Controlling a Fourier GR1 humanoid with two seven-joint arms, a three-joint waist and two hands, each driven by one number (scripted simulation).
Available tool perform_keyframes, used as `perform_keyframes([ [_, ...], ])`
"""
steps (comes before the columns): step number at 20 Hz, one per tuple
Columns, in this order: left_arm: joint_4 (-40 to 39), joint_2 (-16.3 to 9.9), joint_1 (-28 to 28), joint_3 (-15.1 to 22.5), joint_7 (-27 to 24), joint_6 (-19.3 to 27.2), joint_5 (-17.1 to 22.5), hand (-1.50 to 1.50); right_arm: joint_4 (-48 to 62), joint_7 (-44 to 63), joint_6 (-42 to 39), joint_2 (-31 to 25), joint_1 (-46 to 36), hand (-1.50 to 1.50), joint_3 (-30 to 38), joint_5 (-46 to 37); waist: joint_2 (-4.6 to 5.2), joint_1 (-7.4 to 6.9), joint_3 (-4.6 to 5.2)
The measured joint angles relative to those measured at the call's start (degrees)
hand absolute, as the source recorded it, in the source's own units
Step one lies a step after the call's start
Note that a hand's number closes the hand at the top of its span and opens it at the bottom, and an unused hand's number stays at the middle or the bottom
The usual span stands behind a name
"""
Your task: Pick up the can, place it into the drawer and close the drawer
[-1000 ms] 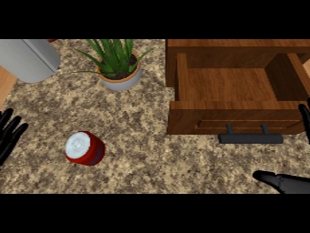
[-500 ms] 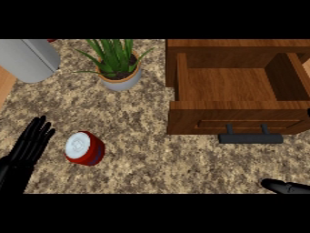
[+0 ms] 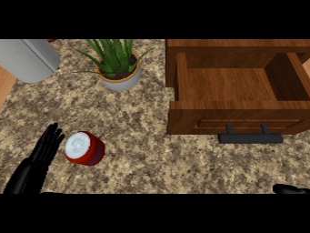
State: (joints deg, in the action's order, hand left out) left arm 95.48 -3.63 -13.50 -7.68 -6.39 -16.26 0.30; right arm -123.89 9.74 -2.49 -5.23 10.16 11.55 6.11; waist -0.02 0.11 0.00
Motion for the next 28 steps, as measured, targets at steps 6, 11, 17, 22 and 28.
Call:
perform_keyframes([
  [6,-9.2,0.0,2.1,-1.1,-5.9,1.1,-2.1,-1.5,-2.0,0.8,-1.2,0.6,1.5,-1.5,0.5,0.4,0.01,0.02,0.0],
  [11,-17.6,-1.1,6.0,-2.8,-9.3,1.5,-2.3,-1.5,-2.2,2.8,-1.0,0.3,-0.4,-1.5,1.1,0.2,0.02,0.04,0.0],
  [17,-30.0,-1.6,10.9,-3.8,-15.7,3.4,-4.0,-1.5,-4.0,4.4,-1.4,0.6,-0.1,-1.5,1.8,0.3,0.03,0.12,0.01],
  [22,-39.5,-2.0,16.3,-5.0,-19.3,5.6,-4.3,-1.5,-4.6,4.5,-3.1,0.3,0.6,-1.5,3.1,1.2,0.04,0.2,0.01],
  [28,-50.4,-4.3,22.0,-6.1,-24.7,5.2,-4.1,-1.5,-4.7,7.1,-3.3,-0.9,-1.8,-1.5,5.5,2.7,0.05,0.2,0.02],
])
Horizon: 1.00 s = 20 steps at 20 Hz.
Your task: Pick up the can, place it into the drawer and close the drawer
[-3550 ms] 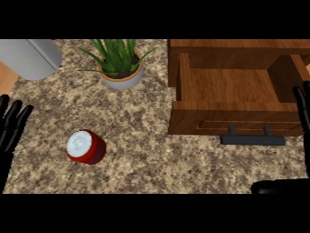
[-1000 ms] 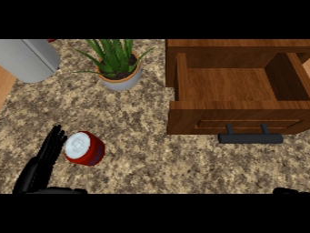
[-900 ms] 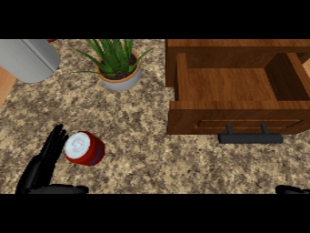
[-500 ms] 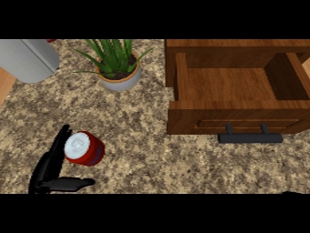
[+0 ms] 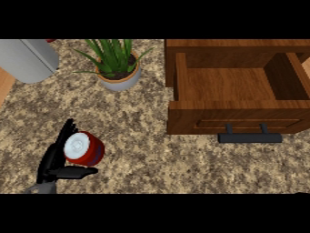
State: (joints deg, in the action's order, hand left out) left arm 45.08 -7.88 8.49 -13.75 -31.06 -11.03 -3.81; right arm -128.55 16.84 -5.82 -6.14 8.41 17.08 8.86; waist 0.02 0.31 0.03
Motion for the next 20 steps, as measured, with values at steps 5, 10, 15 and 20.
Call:
perform_keyframes([
  [5,-5.8,-0.7,4.1,0.5,-2.7,0.0,-0.2,-1.5,1.6,-0.8,-0.3,0.4,-1.2,-1.5,-0.2,-1.2,-0.02,-0.04,-0.03],
  [10,-10.0,-1.1,7.2,1.9,-4.4,-2.8,-0.8,-1.5,1.5,-1.4,-1.1,0.4,-0.6,-1.5,0.6,-1.0,0.0,0.09,-0.05],
  [15,-12.2,-0.4,9.5,2.9,-5.1,-5.9,-0.4,1.5,1.5,-1.1,-0.4,1.2,-1.5,-1.5,0.2,-1.5,-0.04,0.03,-0.08],
  [20,-11.7,0.5,10.5,3.5,-4.9,-7.6,0.7,1.5,1.8,-0.3,-0.6,-0.2,-3.1,-1.5,1.8,-0.6,-0.03,-0.04,-0.05],
])
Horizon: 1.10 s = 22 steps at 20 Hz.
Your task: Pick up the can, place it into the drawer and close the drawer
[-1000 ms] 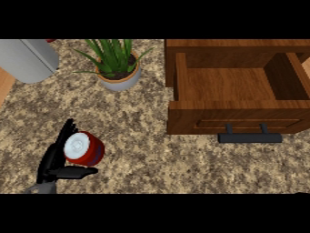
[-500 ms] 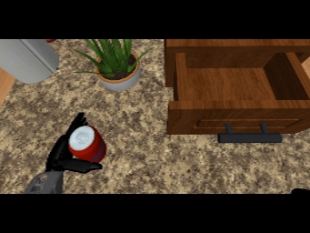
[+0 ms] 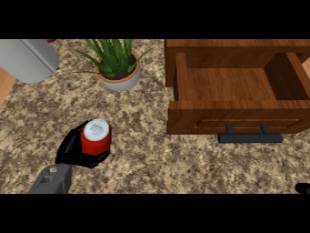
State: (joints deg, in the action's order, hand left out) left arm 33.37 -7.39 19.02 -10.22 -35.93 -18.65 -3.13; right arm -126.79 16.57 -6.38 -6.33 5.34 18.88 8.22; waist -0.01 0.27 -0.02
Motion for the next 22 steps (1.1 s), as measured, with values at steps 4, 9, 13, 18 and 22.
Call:
perform_keyframes([
  [4,-3.0,1.4,3.9,-1.3,-0.3,2.8,0.9,1.5,-0.7,0.8,1.0,0.8,-0.7,-1.5,-1.8,-2.3,0.09,0.19,0.05],
  [9,-7.4,3.7,9.9,-5.2,-0.4,11.6,2.9,1.5,-0.4,-1.0,0.5,1.1,0.2,-1.5,-1.4,-2.1,0.22,0.61,0.08],
  [13,-9.4,5.0,14.1,-7.0,-0.9,15.0,4.6,1.5,-0.6,-1.4,0.6,1.7,0.5,-1.5,-2.2,-3.3,0.22,0.59,0.07],
  [18,-6.7,6.0,17.2,-5.9,2.6,16.6,6.0,1.5,-2.0,-0.7,0.3,1.5,1.5,-1.5,-1.2,-2.7,0.06,0.32,0.04],
  [22,-0.6,6.9,19.2,-1.8,9.1,19.0,7.6,1.5,-1.9,-0.1,1.1,1.4,0.4,-1.5,-1.6,-4.1,-0.17,-0.11,0.02],
])
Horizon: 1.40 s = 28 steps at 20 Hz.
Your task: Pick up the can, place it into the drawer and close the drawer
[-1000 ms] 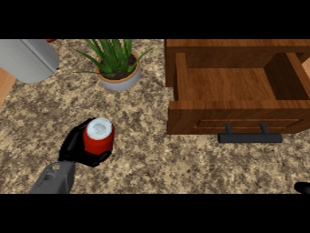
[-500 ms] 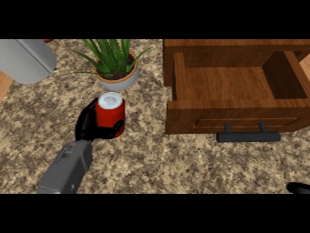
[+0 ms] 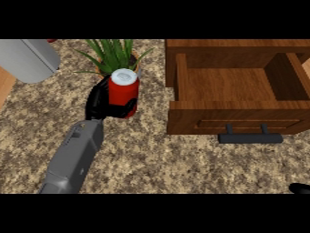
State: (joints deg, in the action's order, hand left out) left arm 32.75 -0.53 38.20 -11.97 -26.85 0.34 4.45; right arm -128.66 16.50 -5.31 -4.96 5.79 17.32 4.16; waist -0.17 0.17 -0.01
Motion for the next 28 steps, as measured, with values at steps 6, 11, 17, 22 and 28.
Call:
perform_keyframes([
  [6,8.8,-0.3,0.2,5.0,9.7,3.3,1.1,1.5,0.9,-0.4,-0.4,-1.1,-0.5,-1.5,2.2,1.4,0.01,-0.38,0.08],
  [11,12.7,-0.8,-0.8,8.3,16.7,7.0,4.2,1.5,0.7,1.2,-0.4,-2.2,-1.7,-1.5,2.8,2.3,0.11,-0.45,0.25],
  [17,16.6,-1.3,-1.6,10.6,23.8,11.3,5.5,1.5,0.6,1.4,-0.4,-1.9,-1.8,-1.5,1.8,1.5,0.13,-0.2,0.39],
  [22,19.4,-1.9,-2.5,12.2,28.4,14.5,4.9,1.5,0.4,1.6,-0.2,-1.4,-2.1,-1.5,0.8,1.1,0.13,0.42,0.47],
  [28,23.1,-2.7,-3.9,13.7,34.1,18.4,4.0,1.5,1.3,1.4,-0.2,-1.2,-3.2,-1.5,-0.3,0.7,0.12,1.71,0.44],
])
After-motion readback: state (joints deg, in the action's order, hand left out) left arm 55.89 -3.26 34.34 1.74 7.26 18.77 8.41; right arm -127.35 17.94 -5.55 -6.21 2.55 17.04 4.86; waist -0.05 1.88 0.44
